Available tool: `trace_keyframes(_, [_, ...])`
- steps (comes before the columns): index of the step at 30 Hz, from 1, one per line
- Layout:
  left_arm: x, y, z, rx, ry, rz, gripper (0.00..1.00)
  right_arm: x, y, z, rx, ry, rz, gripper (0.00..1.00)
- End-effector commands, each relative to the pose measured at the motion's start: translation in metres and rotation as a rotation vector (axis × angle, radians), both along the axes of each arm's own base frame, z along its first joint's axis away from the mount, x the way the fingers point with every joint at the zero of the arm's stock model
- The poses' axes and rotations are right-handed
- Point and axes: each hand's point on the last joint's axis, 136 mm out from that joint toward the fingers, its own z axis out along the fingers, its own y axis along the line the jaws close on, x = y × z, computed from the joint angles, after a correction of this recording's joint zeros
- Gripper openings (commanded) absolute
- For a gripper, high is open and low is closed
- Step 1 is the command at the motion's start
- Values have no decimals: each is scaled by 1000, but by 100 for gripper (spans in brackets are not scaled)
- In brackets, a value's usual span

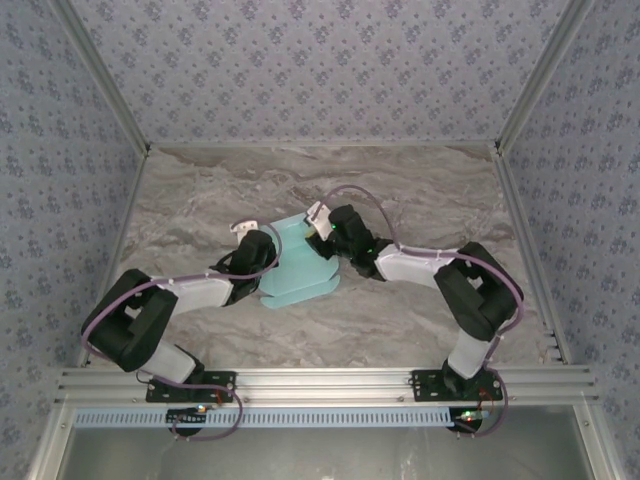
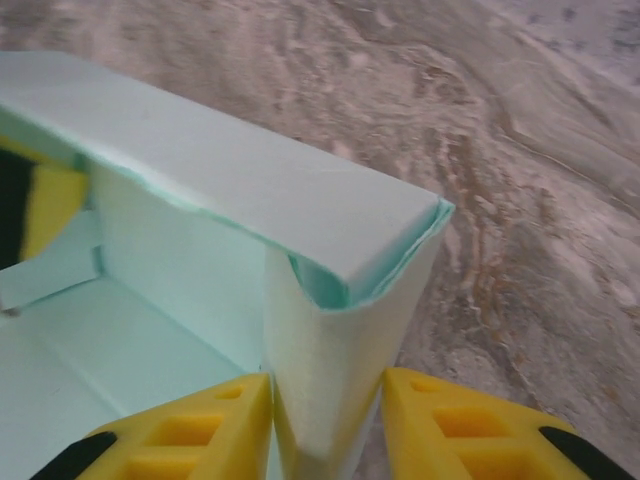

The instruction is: Fold the paper box

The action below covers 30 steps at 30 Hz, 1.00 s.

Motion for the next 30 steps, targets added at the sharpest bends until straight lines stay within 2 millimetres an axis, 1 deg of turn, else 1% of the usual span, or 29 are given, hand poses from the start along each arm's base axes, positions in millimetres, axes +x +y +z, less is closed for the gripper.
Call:
trace_keyframes(1, [5,-15,12,-50,-31,-33,0,30,-12,16,20,-87,-269,35])
trace_keyframes(3, [5,-16,12,-53,-32,-34,0,37,-19,15,42,-87,-374,35])
trace_keyframes(5, [5,-16,11,-54,-27,-36,0,41,-24,14,55,-90,-429,34])
trace_keyframes(11, [5,-17,10,-59,-25,-35,0,50,-40,12,30,-123,-591,26])
trace_keyframes(13, [6,-17,9,-62,-23,-33,0,48,-57,11,-7,-152,-715,23])
trace_keyframes(14, [5,-17,9,-63,-22,-32,0,47,-67,8,-21,-159,-780,21])
trace_keyframes(15, [6,-17,9,-65,-23,-32,0,46,-71,6,-31,-168,-811,18])
trace_keyframes(18, [5,-18,8,-67,-20,-33,0,46,-73,2,-43,-177,-832,15])
trace_keyframes(21, [6,-18,9,-71,-21,-33,0,41,-66,6,-27,-177,-816,12])
trace_keyframes(22, [6,-18,9,-72,-21,-33,0,40,-64,7,-26,-179,-807,9])
trace_keyframes(24, [6,-18,9,-72,-21,-30,0,35,-59,12,-33,-194,-799,1])
trace_keyframes(25, [6,-18,10,-74,-22,-31,0,32,-57,14,-32,-201,-798,0])
trace_keyframes(27, [7,-18,11,-74,-24,-29,0,26,-55,14,-26,-191,-798,0])
trace_keyframes(29, [7,-18,12,-76,-27,-27,0,22,-58,14,-26,-184,-810,1])
trace_keyframes(30, [7,-18,11,-76,-26,-26,0,20,-60,13,-23,-182,-821,3])
